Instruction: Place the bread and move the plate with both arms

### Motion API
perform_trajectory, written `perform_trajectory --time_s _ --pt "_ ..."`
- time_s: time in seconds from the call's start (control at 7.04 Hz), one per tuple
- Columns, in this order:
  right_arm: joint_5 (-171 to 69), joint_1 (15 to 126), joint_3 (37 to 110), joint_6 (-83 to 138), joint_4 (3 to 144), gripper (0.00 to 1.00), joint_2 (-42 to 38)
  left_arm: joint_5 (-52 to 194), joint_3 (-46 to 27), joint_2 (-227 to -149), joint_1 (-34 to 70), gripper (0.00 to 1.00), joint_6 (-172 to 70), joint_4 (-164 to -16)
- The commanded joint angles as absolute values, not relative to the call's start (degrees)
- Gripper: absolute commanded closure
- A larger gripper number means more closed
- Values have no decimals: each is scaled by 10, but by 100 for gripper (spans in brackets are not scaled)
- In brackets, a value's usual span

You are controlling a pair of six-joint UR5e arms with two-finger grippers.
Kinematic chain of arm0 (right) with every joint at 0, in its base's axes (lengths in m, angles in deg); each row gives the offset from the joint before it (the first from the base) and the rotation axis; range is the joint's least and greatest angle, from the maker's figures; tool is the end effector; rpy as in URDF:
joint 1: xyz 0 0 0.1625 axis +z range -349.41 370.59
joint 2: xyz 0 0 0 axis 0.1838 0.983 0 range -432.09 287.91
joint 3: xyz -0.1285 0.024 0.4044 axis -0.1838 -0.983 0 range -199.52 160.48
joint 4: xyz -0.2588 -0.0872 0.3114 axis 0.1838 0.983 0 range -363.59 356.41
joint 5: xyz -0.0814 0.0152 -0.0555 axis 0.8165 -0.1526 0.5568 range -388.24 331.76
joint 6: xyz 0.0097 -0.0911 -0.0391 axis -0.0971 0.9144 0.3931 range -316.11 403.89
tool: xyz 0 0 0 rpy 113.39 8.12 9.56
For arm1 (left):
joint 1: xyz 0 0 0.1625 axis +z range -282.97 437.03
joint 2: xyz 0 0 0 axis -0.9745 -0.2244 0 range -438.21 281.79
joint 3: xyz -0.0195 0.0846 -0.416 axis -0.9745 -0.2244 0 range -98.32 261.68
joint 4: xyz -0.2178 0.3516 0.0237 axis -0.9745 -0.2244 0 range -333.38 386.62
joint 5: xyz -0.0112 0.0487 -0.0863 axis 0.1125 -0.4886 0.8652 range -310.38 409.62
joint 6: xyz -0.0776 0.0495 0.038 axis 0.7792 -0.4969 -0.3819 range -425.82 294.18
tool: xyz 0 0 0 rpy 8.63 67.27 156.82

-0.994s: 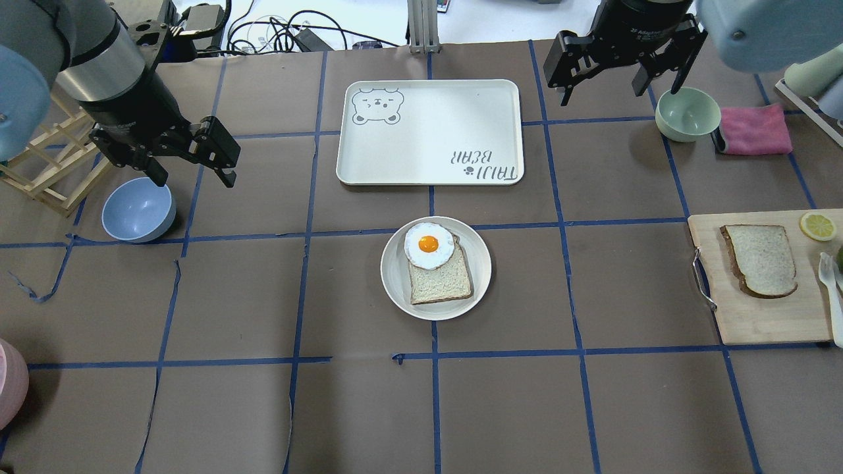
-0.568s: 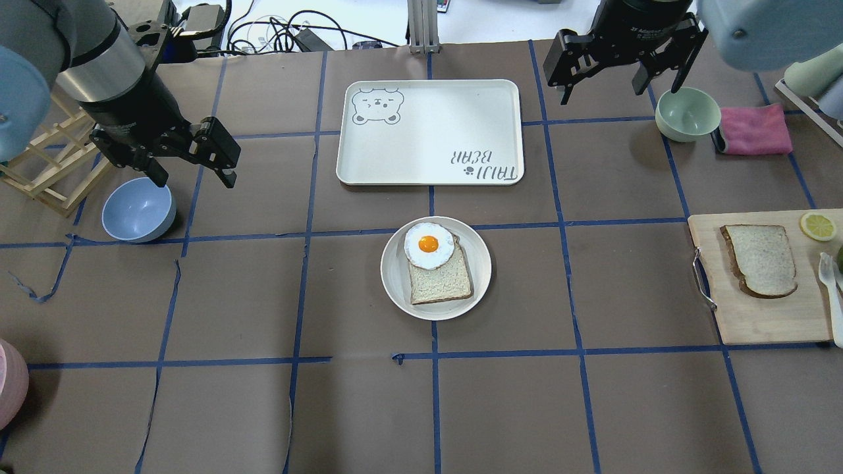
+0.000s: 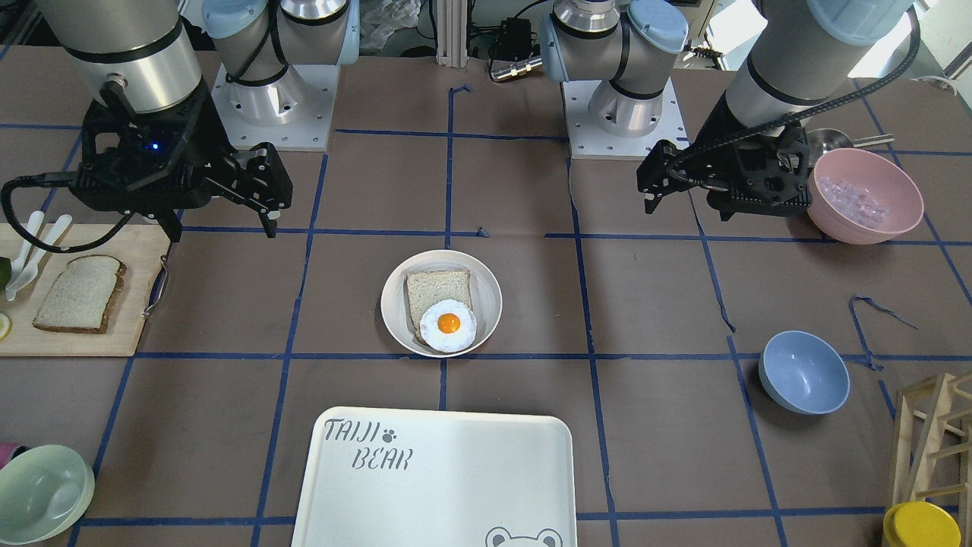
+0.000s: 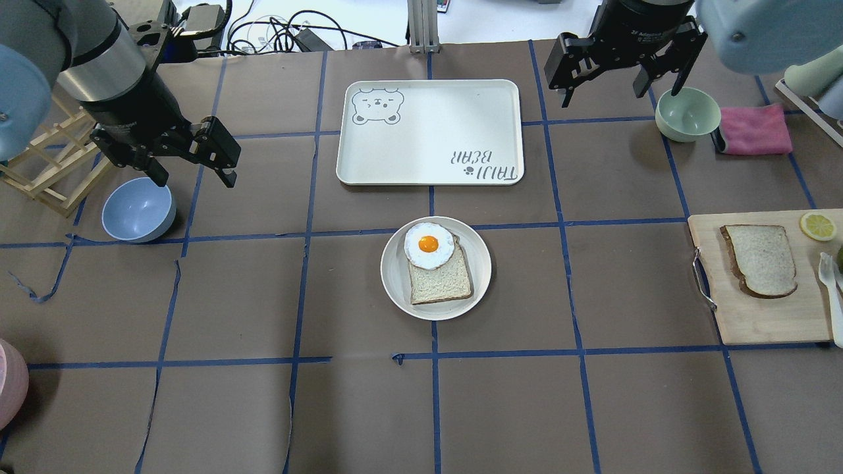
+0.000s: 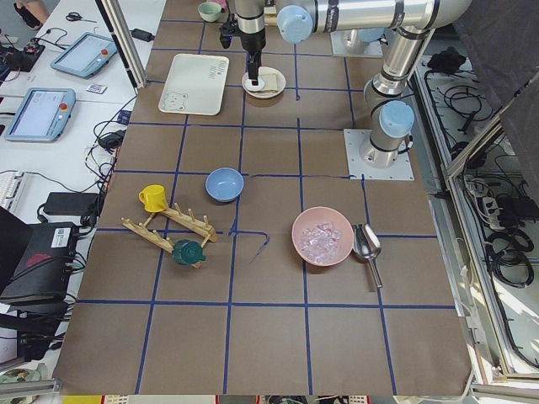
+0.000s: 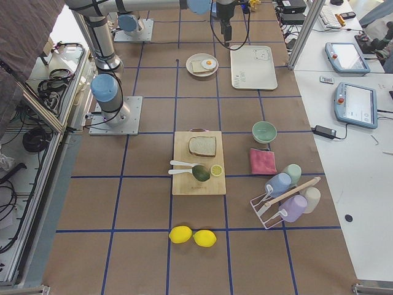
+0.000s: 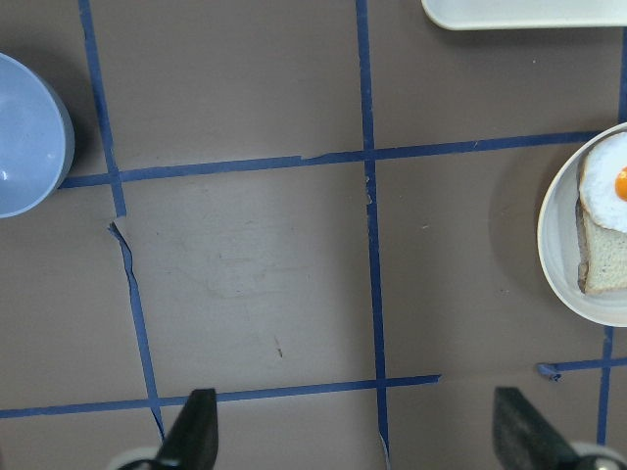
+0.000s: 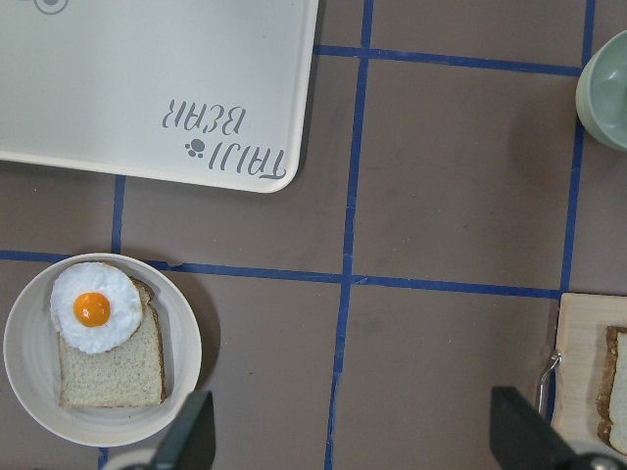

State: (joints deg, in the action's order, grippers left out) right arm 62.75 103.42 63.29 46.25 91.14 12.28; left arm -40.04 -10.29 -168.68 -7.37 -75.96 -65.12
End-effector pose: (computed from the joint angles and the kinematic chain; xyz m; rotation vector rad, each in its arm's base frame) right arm 0.1583 -0.5365 0.5080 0.1397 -3.1168 0.1716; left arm -0.0857 -0.4983 0.4642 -0.1233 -3.1214 -0.1117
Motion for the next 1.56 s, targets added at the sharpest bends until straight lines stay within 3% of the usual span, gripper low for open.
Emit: perform_trajectory --time_s 0.0,0.43,1.14,1.42 --pt "630 1033 632 463 911 0 123 -400 -103 -1687 -74 0 -759 -650" --pt "688 1019 653 462 905 0 113 -400 -103 -1688 -74 0 -759 -650" --pt "807 832 924 566 1126 0 113 -401 -103 -1687 -74 0 -759 -650" --pt "858 811 1002 580 1298 0 73 -400 -103 -1688 -75 0 -759 -650"
